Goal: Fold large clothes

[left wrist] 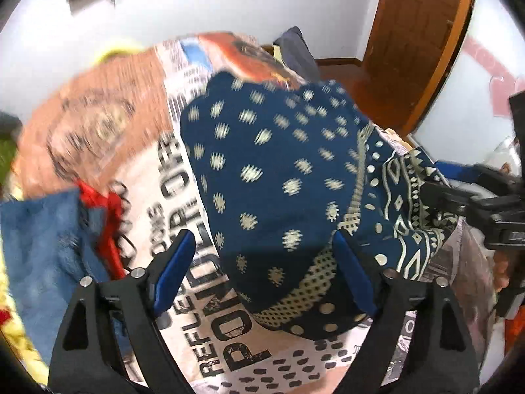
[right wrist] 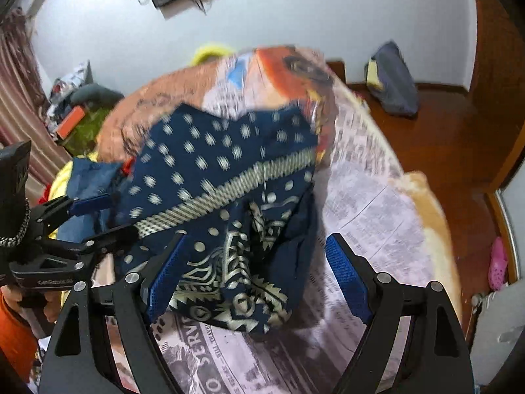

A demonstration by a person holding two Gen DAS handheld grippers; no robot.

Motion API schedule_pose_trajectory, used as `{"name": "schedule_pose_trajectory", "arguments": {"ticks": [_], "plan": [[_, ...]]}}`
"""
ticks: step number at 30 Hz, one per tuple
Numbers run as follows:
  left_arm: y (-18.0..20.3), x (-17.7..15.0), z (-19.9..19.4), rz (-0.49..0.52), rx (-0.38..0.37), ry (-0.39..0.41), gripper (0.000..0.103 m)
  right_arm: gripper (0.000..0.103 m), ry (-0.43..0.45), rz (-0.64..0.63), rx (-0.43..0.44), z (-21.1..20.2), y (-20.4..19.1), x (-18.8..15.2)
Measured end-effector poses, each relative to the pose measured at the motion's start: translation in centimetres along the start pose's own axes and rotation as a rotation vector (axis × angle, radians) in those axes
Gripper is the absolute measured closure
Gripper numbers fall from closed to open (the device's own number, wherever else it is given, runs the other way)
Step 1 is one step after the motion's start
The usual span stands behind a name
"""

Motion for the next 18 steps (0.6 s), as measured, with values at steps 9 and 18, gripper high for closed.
{"name": "schedule_pose_trajectory", "arguments": {"ticks": [9, 18], "plan": [[-2.3, -2.0, 1.3, -0.075, -0.049, -0.002, 0.009, 0.019, -0.090, 0.067, -0.012, 2.5, 3.8, -4.9], [-2.2, -1.5, 0.5, -0.067, -0.078, -0.003, 0.010, 0.019, -0.049, 0.024, -0.098, -1.4, 5.7, -3.8]]}}
Point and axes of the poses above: each gripper's, at about its wrist camera, not at the fingertips, and z roughly the way its jaws point, y to its right, x to its top, the point moved 10 cm from there along z, roughly the way its jaws point, and after that the axes turned 9 degrees about y, right-handed, at the moved point
